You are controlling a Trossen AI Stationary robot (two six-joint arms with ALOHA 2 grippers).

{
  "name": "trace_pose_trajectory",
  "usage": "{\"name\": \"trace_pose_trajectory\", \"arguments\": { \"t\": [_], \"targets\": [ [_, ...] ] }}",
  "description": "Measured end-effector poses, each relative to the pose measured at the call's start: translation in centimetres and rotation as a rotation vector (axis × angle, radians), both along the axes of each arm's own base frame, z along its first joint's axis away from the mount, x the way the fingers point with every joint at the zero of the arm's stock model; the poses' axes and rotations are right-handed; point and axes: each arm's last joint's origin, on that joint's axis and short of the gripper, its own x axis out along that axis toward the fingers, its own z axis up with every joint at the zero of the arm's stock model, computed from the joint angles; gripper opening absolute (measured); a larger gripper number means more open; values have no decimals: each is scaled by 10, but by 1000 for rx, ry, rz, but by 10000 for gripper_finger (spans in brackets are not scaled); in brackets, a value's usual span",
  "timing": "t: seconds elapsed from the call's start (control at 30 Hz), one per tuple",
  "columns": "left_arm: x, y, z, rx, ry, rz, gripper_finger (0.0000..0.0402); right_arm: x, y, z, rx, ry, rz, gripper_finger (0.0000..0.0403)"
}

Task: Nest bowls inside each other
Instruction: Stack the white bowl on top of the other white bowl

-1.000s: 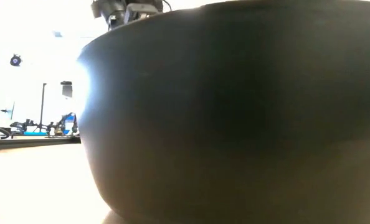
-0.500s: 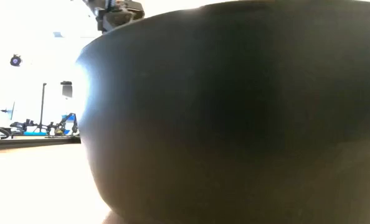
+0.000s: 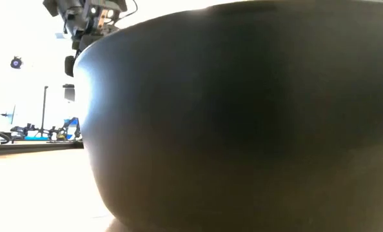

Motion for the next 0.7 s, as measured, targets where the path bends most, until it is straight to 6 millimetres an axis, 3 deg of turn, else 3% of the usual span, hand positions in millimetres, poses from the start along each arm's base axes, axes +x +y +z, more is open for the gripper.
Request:
{"name": "trace_pose_trajectory", "arguments": {
  "t": [0.17,0.37,0.57,0.7],
  "targets": [
    [-2,-1,-8,-4,18,-6,0,-8,-1,-2,19,-10,-93,214],
    [-1,-1,-8,2,7,-14,0,-22,-3,-4,4,162,-192,215],
    [1,-1,-7,6,-19,-15,0,-21,-1,-12,43,164,-210,215],
    [3,-1,-6,10,-36,-16,0,-26,-1,-24,77,214,-311,215]
  ]
}}
